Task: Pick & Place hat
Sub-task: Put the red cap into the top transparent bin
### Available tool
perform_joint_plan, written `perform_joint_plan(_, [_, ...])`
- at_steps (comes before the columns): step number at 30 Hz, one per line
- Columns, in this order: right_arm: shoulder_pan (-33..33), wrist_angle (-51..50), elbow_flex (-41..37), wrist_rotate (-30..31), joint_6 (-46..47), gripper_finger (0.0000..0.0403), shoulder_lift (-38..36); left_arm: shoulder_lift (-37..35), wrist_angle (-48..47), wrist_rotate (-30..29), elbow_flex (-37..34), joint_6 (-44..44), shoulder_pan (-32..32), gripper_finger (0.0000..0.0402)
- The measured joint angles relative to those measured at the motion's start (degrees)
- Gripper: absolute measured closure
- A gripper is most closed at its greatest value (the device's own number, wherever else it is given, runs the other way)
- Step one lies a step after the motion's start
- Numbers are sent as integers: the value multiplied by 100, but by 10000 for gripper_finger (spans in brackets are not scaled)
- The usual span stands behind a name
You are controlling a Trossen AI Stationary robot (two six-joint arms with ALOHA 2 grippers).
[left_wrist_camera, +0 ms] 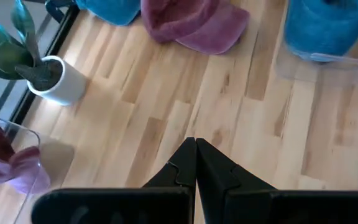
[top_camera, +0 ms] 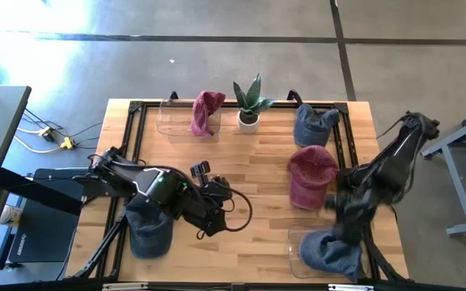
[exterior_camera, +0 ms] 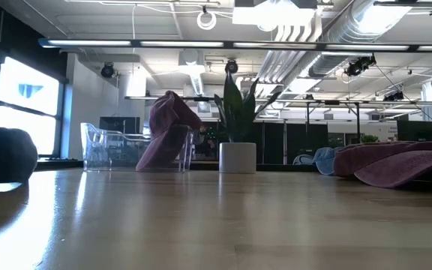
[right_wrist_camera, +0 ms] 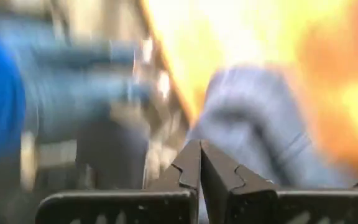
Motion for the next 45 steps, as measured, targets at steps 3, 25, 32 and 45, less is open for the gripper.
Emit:
perform_joint_plan(3, [-879, -950, 205, 720, -296, 402, -263, 10, 73, 57, -117, -113, -1, 401])
perform_joint_plan(25, [-6755, -1642, -362, 1621, -7679, 132, 2679, -360, 33, 280, -144, -1553, -922, 401])
perform_joint_plan(32, [-6868, -1247, -362, 1753, -8807, 172, 3393, -358, -354, -14, -144, -2229, -1188, 401])
perform_joint_plan(45, [-6540, -1599, 469, 611, -8355, 384, 2651, -510, -589, -352, -155, -1864, -1197, 401])
